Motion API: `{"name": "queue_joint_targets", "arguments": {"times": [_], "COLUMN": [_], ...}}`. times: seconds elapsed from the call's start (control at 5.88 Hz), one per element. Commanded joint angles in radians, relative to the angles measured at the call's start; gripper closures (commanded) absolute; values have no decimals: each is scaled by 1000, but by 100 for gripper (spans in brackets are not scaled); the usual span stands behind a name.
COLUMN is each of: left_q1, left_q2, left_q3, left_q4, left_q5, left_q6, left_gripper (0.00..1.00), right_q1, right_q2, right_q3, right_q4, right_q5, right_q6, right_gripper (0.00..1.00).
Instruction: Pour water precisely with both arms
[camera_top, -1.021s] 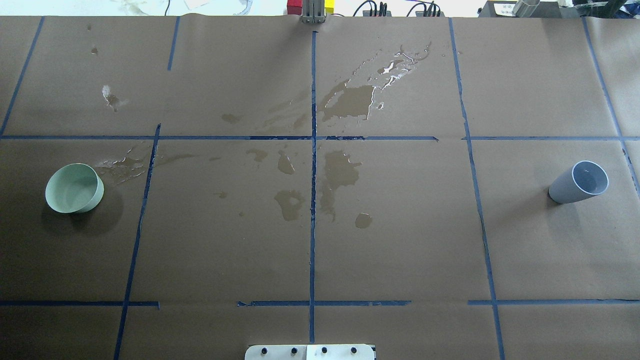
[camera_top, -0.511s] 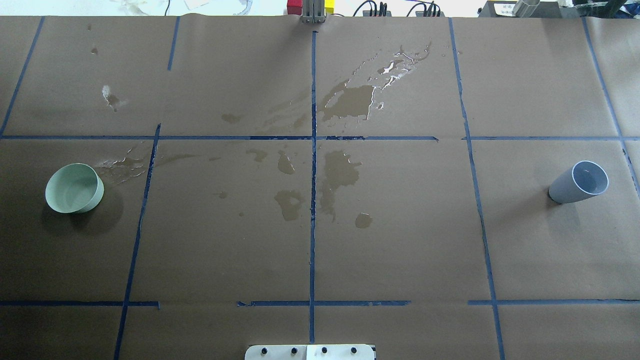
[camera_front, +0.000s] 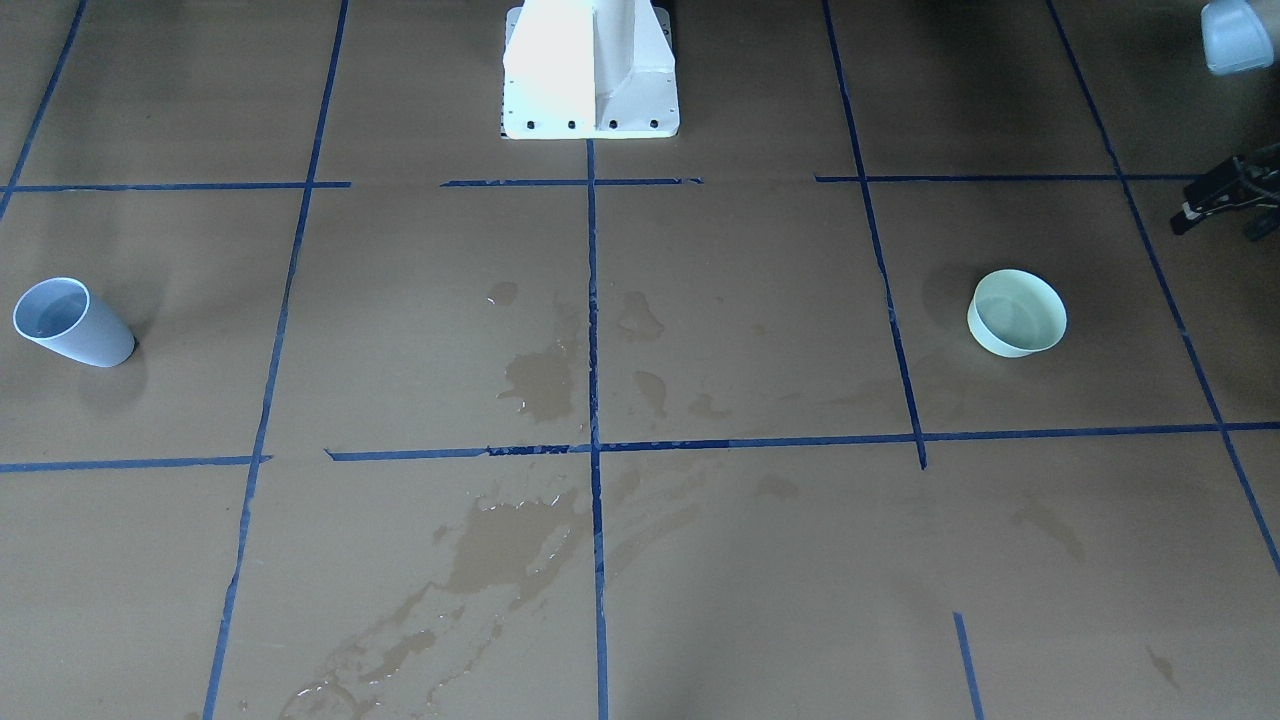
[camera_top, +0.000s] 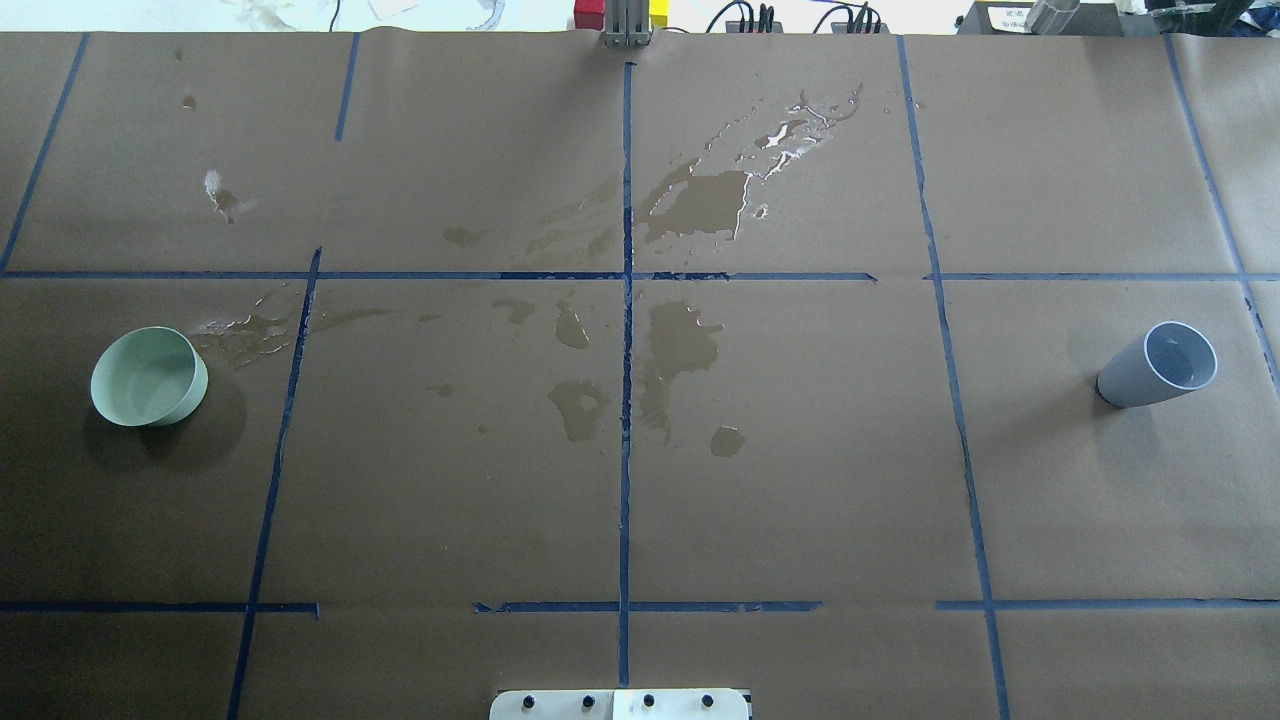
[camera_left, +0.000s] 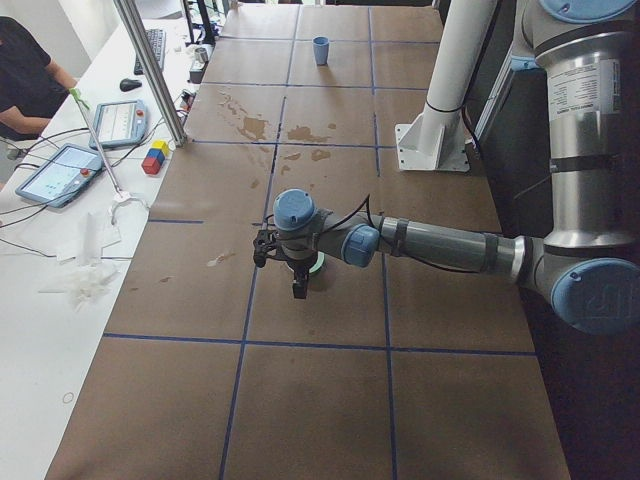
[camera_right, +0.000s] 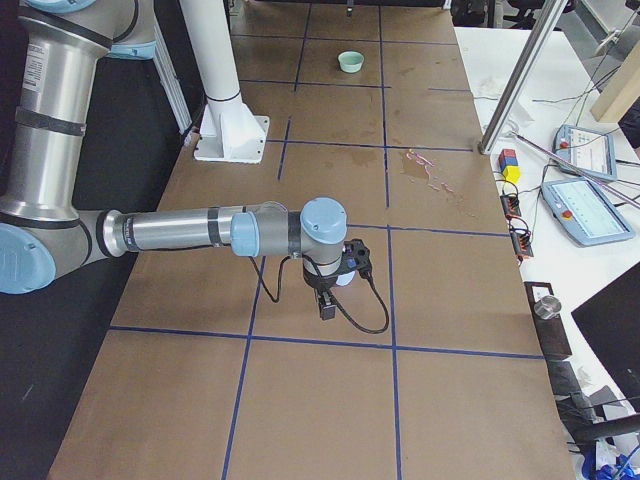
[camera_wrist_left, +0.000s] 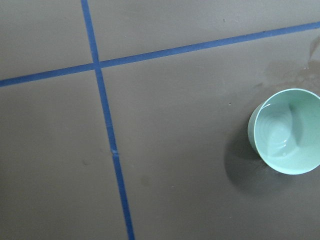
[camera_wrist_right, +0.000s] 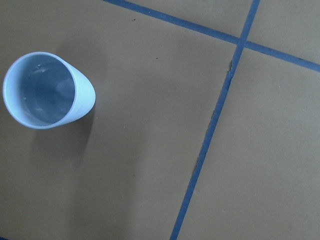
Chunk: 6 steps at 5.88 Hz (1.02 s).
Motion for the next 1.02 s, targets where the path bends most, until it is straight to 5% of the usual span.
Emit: {"name": "queue_joint_targets", "arguments": {"times": [0.0, 0.34, 0.85], "left_q1": [112, 235, 270], "left_q2": [-39, -66, -118], "left_q3": [88, 119, 191], "left_q4": [-142, -227, -230], "left_q5": [19, 137, 136], "left_q6": [-187, -333, -340], "left_gripper": [0, 0, 0], "right_q1": [0, 0, 0], "right_q2": [28, 27, 24], "right_q3": [-40, -42, -50], "right_q4": [16, 23, 23], "right_q5": [-2, 1, 2], "right_q6": [-2, 0, 0], "right_gripper": [0, 0, 0]}}
